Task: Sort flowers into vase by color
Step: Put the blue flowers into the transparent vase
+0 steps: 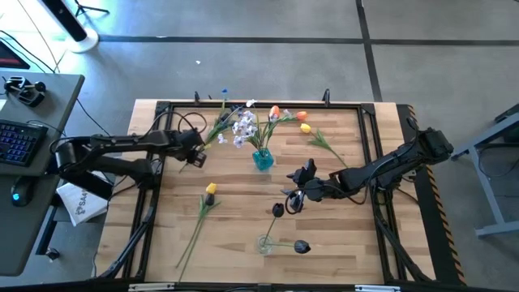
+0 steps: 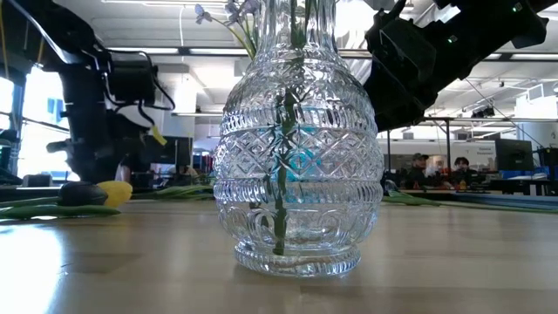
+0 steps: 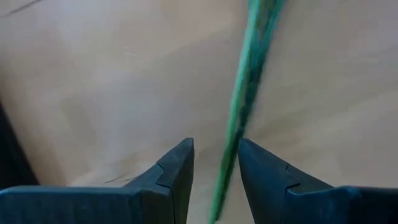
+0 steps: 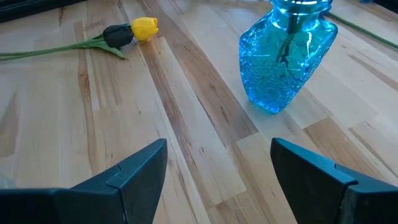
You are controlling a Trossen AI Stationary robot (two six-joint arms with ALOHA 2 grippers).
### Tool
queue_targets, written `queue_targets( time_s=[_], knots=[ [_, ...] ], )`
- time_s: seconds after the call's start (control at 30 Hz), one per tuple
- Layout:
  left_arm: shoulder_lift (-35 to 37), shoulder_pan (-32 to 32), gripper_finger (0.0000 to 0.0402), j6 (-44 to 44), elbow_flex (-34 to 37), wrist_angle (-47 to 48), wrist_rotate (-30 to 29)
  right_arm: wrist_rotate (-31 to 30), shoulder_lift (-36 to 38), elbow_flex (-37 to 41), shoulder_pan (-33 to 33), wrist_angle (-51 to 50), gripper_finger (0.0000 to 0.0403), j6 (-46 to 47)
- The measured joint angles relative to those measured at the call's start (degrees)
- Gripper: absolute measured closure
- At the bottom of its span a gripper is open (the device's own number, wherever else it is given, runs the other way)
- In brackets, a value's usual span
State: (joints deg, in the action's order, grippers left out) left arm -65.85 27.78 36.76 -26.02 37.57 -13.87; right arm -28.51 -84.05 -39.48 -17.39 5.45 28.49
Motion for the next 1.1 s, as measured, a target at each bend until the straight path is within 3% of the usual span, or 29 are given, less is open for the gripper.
queue_targets(
  time_s=[0.3,0.57,0.7,0.83,0.9,0.97,1.1],
  knots=[
    [-5.5,1.5,0.0303,1.2,-0.2,-3.8,-6.5,0.0,0.0,0.0,0.0,0.0,0.0121,0.0],
    [-4.3,1.4,0.031,5.0,-4.9,1.1,-6.5,0.0,0.0,0.0,0.0,0.0,0.0121,0.0],
    [-4.5,-0.8,0.031,3.1,-7.3,-0.8,-4.9,0.0,0.0,0.0,0.0,0.0,0.0121,0.0],
    [-5.9,-1.3,0.031,-1.2,-6.7,-5.2,1.8,0.0,0.0,0.0,0.0,0.0,0.0121,0.0],
    [-7.3,-0.9,0.031,-1.8,-6.2,-5.9,2.2,0.0,0.0,0.0,0.0,0.0,0.0121,0.0],
    [-9.0,-0.1,0.031,-2.5,-5.8,-6.0,-0.2,0.0,0.0,0.0,0.0,0.0,0.0121,0.1],
    [-11.4,1.0,0.031,-2.6,-5.7,-5.9,-12.5,0.0,0.0,0.0,0.0,0.0,0.0121,0.1]
  ],
)
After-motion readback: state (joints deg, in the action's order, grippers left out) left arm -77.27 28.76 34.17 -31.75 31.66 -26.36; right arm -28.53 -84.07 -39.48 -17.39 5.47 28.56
